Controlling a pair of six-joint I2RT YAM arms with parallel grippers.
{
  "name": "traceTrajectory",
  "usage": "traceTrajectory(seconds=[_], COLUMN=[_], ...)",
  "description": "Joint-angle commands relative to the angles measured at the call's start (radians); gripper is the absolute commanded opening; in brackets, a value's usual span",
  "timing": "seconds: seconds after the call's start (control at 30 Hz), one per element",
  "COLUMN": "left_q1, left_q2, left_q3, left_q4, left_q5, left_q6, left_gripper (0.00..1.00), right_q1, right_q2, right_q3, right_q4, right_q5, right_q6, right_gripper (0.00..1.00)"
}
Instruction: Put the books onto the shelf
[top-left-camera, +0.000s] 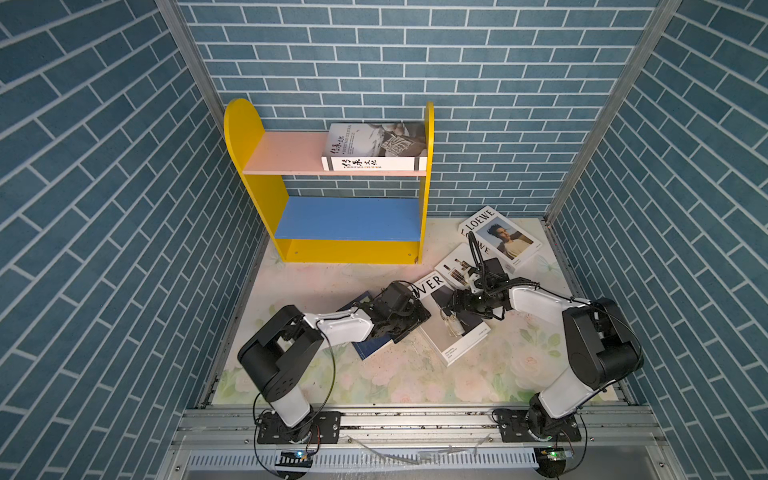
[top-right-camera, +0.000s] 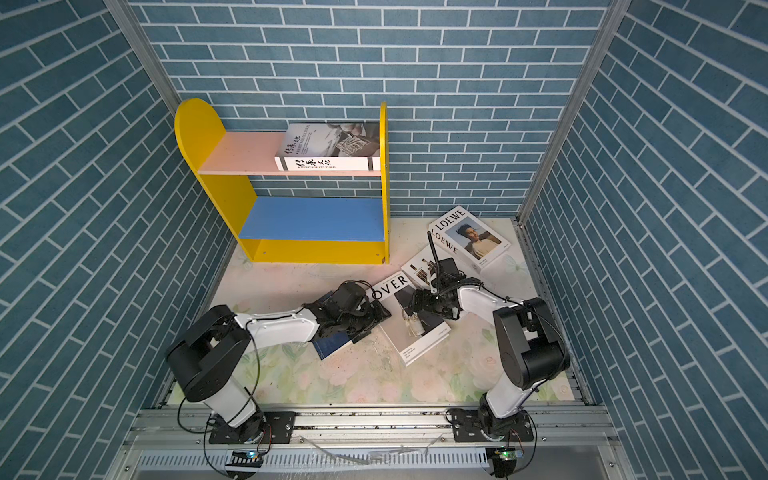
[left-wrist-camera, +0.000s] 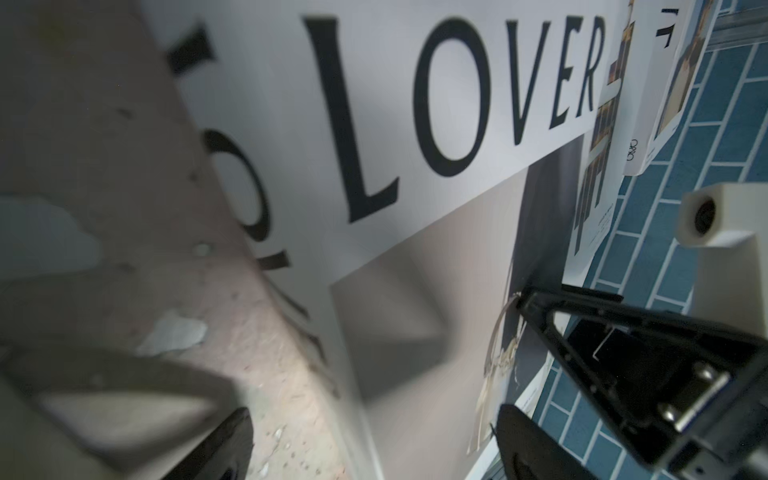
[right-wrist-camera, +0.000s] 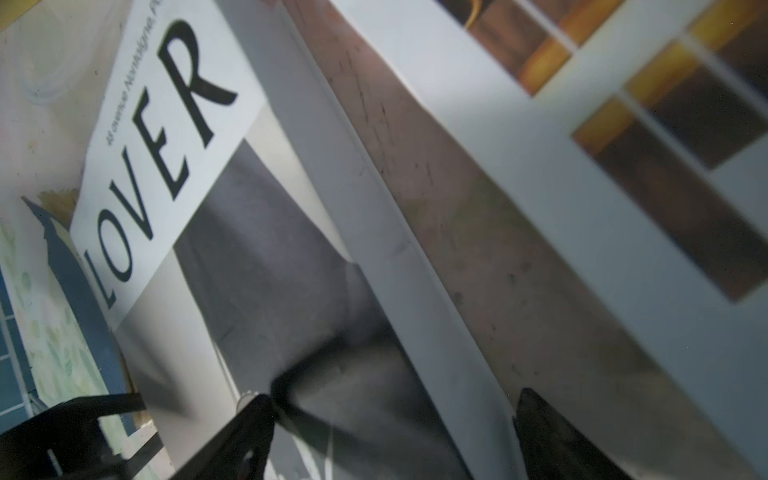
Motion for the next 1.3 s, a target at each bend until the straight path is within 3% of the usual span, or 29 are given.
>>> traceTrajectory(seconds=[0.0,0.3,0.57,0.97,1.27], left_q1=[-0.026,-0.089,-0.136,-0.138,-0.13], left_q2=[0.057,0.129,0.097,-0.18,-0.424], left_q3=[0.083,0.228,0.382,0.182,-0.009], left_q4=[-0.006,-0.035,-0.227,-0.118,-0.202], left_q5=[-0.011,0.0,-0.037,-0.166,-0.298], left_q6=[-0.019,0.024,0.154,0.145,0.114], left_gripper=[0.93,0.91,0.91,0.91,0.92], right_q1=[0.0,0.014,0.082,0.21,0.282], right_q2=[-0.038,-0.047,-0.077,-0.059,0.025], right_q3=[-0.057,-0.113,-0.069,-0.011,0.08], right_q4=[0.028,0.127,0.131,0.212,0.231], right_q5=[-0.047,-0.147,-0.217,-0.258,-0.262], right_q6=[0.027,0.101,0.113,0.192,0.198], right_gripper=[0.9,0.86,0.86,0.86,0.86])
